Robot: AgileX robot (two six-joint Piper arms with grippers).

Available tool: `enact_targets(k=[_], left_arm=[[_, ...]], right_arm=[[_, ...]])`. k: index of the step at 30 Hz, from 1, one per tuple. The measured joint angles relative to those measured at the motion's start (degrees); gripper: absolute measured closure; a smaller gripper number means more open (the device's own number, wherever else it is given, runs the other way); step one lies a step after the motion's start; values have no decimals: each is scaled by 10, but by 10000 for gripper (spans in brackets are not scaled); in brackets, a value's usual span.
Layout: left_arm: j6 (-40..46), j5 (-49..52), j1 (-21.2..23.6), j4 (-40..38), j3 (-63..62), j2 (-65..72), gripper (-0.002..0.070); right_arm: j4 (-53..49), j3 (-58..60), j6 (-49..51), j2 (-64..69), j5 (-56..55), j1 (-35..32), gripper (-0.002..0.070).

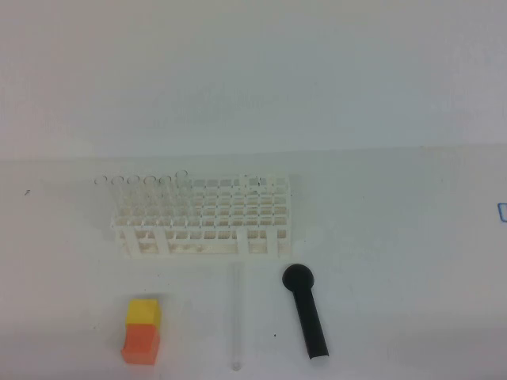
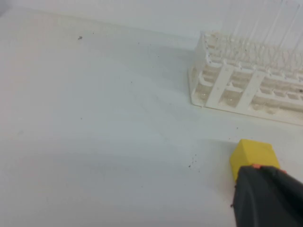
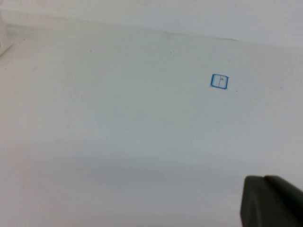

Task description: Place the test tubes

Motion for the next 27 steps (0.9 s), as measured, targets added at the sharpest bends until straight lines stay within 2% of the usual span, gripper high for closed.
enact_targets(k=[4, 11, 27], left_arm=[[-23, -10, -3, 30, 19, -15, 676], [-22, -12, -49, 47, 19, -15, 676], [-34, -7, -49, 47, 19, -15, 676]], right_arm=[[0, 0, 0, 0, 0, 0, 678], [0, 0, 0, 0, 0, 0, 678], [0, 0, 0, 0, 0, 0, 678]])
